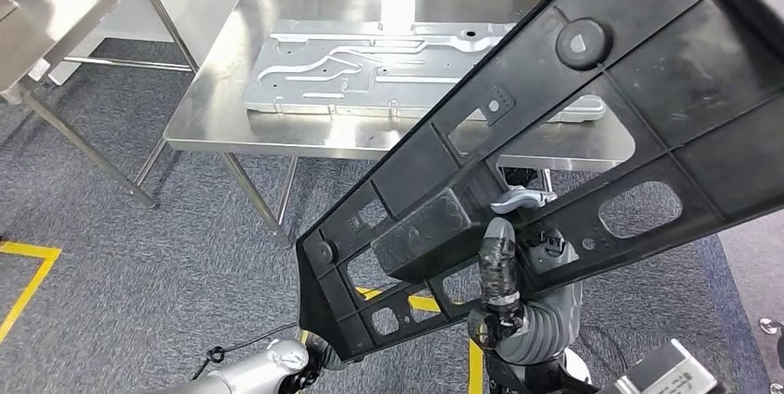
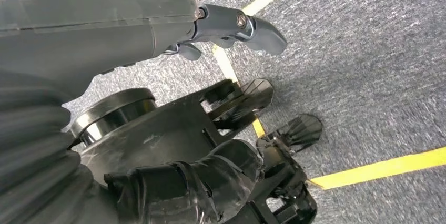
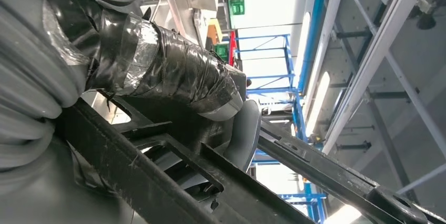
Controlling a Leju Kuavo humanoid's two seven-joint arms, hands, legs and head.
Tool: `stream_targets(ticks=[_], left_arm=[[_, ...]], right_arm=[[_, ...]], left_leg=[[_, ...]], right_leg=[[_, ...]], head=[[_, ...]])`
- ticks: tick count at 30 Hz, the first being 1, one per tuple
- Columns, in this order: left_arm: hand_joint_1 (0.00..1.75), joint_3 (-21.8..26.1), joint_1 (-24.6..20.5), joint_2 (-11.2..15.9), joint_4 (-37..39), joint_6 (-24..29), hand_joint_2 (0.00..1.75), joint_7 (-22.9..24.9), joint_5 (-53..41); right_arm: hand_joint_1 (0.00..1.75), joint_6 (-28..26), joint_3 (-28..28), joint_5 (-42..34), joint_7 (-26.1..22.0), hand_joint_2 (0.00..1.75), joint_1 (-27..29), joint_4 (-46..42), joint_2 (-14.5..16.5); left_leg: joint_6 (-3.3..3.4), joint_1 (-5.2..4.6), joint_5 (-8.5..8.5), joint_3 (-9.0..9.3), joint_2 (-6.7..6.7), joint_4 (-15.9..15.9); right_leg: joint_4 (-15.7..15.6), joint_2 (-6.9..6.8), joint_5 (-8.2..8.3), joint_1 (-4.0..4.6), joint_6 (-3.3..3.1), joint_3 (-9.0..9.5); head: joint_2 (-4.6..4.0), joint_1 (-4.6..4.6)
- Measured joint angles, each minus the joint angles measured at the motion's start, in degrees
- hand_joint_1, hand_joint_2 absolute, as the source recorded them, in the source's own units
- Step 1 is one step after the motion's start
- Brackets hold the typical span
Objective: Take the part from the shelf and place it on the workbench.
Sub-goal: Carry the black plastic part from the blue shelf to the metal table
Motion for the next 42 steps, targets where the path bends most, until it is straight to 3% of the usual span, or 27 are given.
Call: stream_targets(ticks=[1, 2, 5, 7, 9, 12, 14, 16, 17, 18, 19, 21, 23, 26, 28, 29, 31, 32, 33, 34, 36, 37, 38, 40, 42], left_arm=[[0.00, 0.00, 0.14, -0.01, 0.00, 0.00, 1.75, 0.01, 0.00], [0.00, 0.00, 0.24, -0.02, 0.00, 0.00, 1.75, 0.02, -0.01], [0.00, 0.00, 0.24, -0.05, 0.00, -0.02, 1.75, 0.02, -0.03], [0.00, 0.00, 0.14, -0.13, 0.00, -0.02, 1.75, 0.06, -0.06], [0.00, 0.00, 0.05, -0.19, 0.00, -0.02, 1.75, 0.14, -0.13], [0.00, 0.00, -0.22, -0.27, 0.00, -0.09, 1.75, 0.19, -0.23], [0.00, 0.00, -0.48, -0.31, 0.00, -0.26, 1.75, 0.18, -0.18], [0.00, 0.00, -0.48, -0.30, 0.00, -0.43, 1.75, 0.18, 0.02], [0.00, 0.00, -0.39, -0.27, 0.00, -0.52, 1.75, 0.16, 0.12], [0.00, 0.00, -0.32, -0.24, 0.00, -0.62, 1.75, 0.13, 0.18], [0.00, 0.00, -0.27, -0.22, 0.00, -0.72, 1.75, 0.09, 0.20], [0.00, 0.00, -0.27, -0.20, 0.01, -0.87, 1.75, 0.03, 0.24], [0.00, 0.00, -0.32, -0.11, 0.02, -0.96, 1.75, 0.03, 0.30], [0.00, 0.00, -0.36, 0.06, 0.02, -0.97, 1.75, 0.02, 0.44], [0.00, 0.00, -0.42, 0.16, 0.01, -0.92, 1.75, -0.06, 0.60], [0.00, 0.00, -0.43, 0.24, 0.01, -0.89, 1.75, -0.10, 0.72], [0.00, 0.00, -0.20, 0.41, 0.02, -0.90, 1.75, -0.15, 0.99], [0.00, 0.00, 0.01, 0.52, 0.02, -0.92, 1.75, -0.16, 1.11], [0.00, 0.00, 0.24, 0.62, 0.02, -0.95, 1.75, -0.19, 1.21], [0.00, 0.00, 0.40, 0.68, 0.02, -0.96, 1.75, -0.23, 1.28], [0.00, 0.00, 0.56, 0.79, 0.02, -0.90, 1.75, -0.34, 1.35], [0.00, 0.00, 0.59, 0.83, 0.02, -0.87, 1.75, -0.38, 1.38], [0.00, 0.00, 0.61, 0.87, 0.02, -0.85, 1.75, -0.39, 1.41], [0.00, 0.00, 0.68, 1.02, 0.03, -0.84, 1.75, -0.39, 1.43], [0.00, 0.00, 0.67, 1.18, 0.04, -0.83, 1.75, -0.42, 1.42]], right_arm=[[1.75, -0.01, 0.00, 0.00, 0.04, 1.75, 0.02, 0.01, 0.00], [1.75, -0.02, 0.00, 0.01, 0.13, 1.75, 0.03, 0.00, 0.00], [1.75, -0.05, -0.02, 0.09, 0.61, 1.75, 0.02, -0.02, -0.03], [1.75, -0.07, -0.03, 0.14, 0.79, 1.75, 0.02, -0.02, -0.07], [1.75, -0.08, -0.04, 0.16, 0.83, 1.75, 0.03, -0.02, -0.10], [1.75, -0.08, -0.07, 0.17, 0.85, 1.75, -0.02, -0.11, -0.18], [1.75, -0.04, -0.09, 0.16, 0.87, 1.75, -0.02, -0.16, -0.25], [1.75, 0.01, -0.09, 0.14, 0.91, 1.75, 0.12, -0.17, -0.33], [1.75, 0.03, -0.09, 0.14, 0.93, 1.75, 0.19, -0.17, -0.38], [1.75, 0.04, -0.09, 0.13, 0.93, 1.75, 0.22, -0.17, -0.42], [1.75, 0.07, -0.09, 0.13, 0.92, 1.75, 0.21, -0.17, -0.43], [1.75, 0.16, -0.09, 0.13, 0.89, 1.75, 0.11, -0.12, -0.44], [1.75, 0.28, -0.09, 0.10, 0.83, 1.75, -0.06, 0.01, -0.43], [1.75, 0.33, -0.09, -0.04, 0.69, 1.75, -0.22, 0.21, -0.40], [1.75, 0.36, -0.09, -0.20, 0.57, 1.75, -0.43, 0.36, -0.28], [1.75, 0.39, -0.09, -0.29, 0.53, 1.75, -0.54, 0.48, -0.20], [1.75, 0.50, -0.09, -0.44, 0.48, 1.75, -0.71, 0.79, -0.11], [1.75, 0.55, -0.09, -0.54, 0.45, 1.75, -0.73, 0.97, -0.11], [1.75, 0.60, -0.09, -0.66, 0.42, 1.75, -0.73, 1.14, -0.11], [1.75, 0.64, -0.09, -0.77, 0.37, 1.75, -0.73, 1.29, -0.10], [1.75, 0.71, -0.09, -0.90, 0.13, 1.75, -0.74, 1.51, -0.05], [1.75, 0.77, -0.09, -0.92, -0.04, 1.75, -0.79, 1.61, -0.02], [1.75, 0.85, -0.09, -0.95, -0.20, 1.75, -0.85, 1.68, 0.00], [1.75, 0.98, -0.09, -1.01, -0.34, 1.75, -0.94, 1.78, 0.00], [1.75, 1.01, -0.09, -1.03, -0.34, 1.75, -1.01, 1.86, 0.02]], left_leg=[[-0.02, 0.05, 0.78, -1.72, 0.00, 1.42], [0.07, 0.07, 2.91, -2.30, 0.00, 0.37], [0.80, -0.09, 10.95, 0.30, -0.05, -9.83], [1.30, -0.54, 12.42, 1.99, -0.13, -14.13], [1.72, -0.91, 11.76, 2.43, -0.17, -15.01], [2.51, -0.44, 11.44, 3.87, -0.17, -16.29], [3.16, -0.37, 11.00, 4.93, -0.13, -16.82], [3.59, -0.51, 10.31, 5.56, -0.10, -16.78], [3.64, -0.58, 9.95, 5.93, -0.11, -16.74], [3.63, -0.62, 9.54, 6.42, -0.17, -16.67], [3.59, -0.64, 9.12, 6.95, -0.24, -16.60], [3.28, -0.76, 8.00, 7.89, -0.39, -16.27], [2.76, -0.94, 7.08, 8.23, -0.49, -15.90], [1.93, -0.96, 6.41, 8.46, -0.48, -16.02], [1.20, -0.85, 5.08, 7.56, -0.37, -13.59], [0.82, -0.69, 3.93, 6.04, -0.32, -10.63], [0.19, -0.36, 1.78, 1.16, -0.26, -2.87], [-0.03, -0.19, 1.70, -1.01, -0.26, -0.25], [-0.18, -0.05, 2.73, -2.30, -0.25, 0.44], [-0.25, 0.07, 4.77, -2.57, -0.25, -0.86], [-0.15, 0.23, 10.36, -0.36, -0.23, -8.29], [-0.02, 0.12, 12.11, 0.88, -0.24, -11.47], [0.21, -0.04, 12.81, 1.94, -0.25, -13.91], [0.73, -0.43, 11.91, 2.57, -0.30, -14.96], [1.35, -0.24, 11.34, 3.28, -0.34, -15.62]], right_leg=[[0.00, 0.10, -0.37, 0.05, -0.02, 0.43], [0.00, 0.22, -0.78, 0.09, 0.00, 1.00], [-0.12, 0.43, -2.00, 0.23, 0.29, 2.76], [-0.42, 0.50, -2.46, 0.21, 0.82, 3.18], [-0.92, 0.50, -2.63, 0.10, 1.46, 3.35], [0.14, 0.23, -3.64, 0.15, 2.37, 3.35], [6.58, 0.09, -6.04, 0.21, 2.56, 0.01], [14.50, 0.06, -8.14, 0.23, 2.64, -5.23], [16.29, 0.06, -7.96, 0.22, 2.66, -6.91], [15.86, 0.06, -6.53, 0.22, 2.63, -7.46], [13.72, 0.05, -4.45, 0.22, 2.55, -7.02], [5.88, 0.01, 0.54, 0.30, 2.21, -4.05], [0.73, 0.02, 2.27, 0.46, 1.77, -1.86], [-0.23, 0.17, 1.44, 0.54, 1.04, -1.28], [-0.77, 0.08, 1.07, 0.29, 0.43, -0.35], [-0.99, 0.00, 0.82, 0.19, 0.15, 0.18], [-1.05, -0.06, 0.19, 0.21, -0.17, 0.88], [-1.03, -0.03, -0.18, 0.21, -0.18, 1.25], [-1.01, 0.03, -0.59, 0.20, -0.14, 1.71], [-0.99, 0.09, -1.02, 0.19, -0.08, 2.27], [-1.02, 0.17, -2.06, 0.17, 0.25, 3.54], [-1.02, 0.19, -2.48, 0.20, 0.51, 4.02], [-1.04, 0.21, -2.82, 0.22, 0.79, 4.27], [-1.15, 0.22, -3.10, 0.22, 1.30, 4.35], [-0.89, 0.09, -3.64, 0.17, 1.86, 4.42]], head=[[0.00, -0.03], [0.00, -0.03], [0.00, 0.07], [0.00, 0.06], [0.00, -0.06], [0.00, 0.00], [0.00, 0.14], [0.00, 0.15], [0.00, 0.14], [0.00, 0.14], [0.00, 0.15], [0.00, 0.19], [0.00, 0.17], [0.00, 0.10], [0.00, -0.14], [0.00, -0.25], [0.00, -0.39], [0.00, -0.39], [0.00, -0.40], [0.00, -0.40], [0.00, -0.34], [0.00, -0.31], [0.00, -0.31], [0.00, -0.34], [0.00, -0.33]])
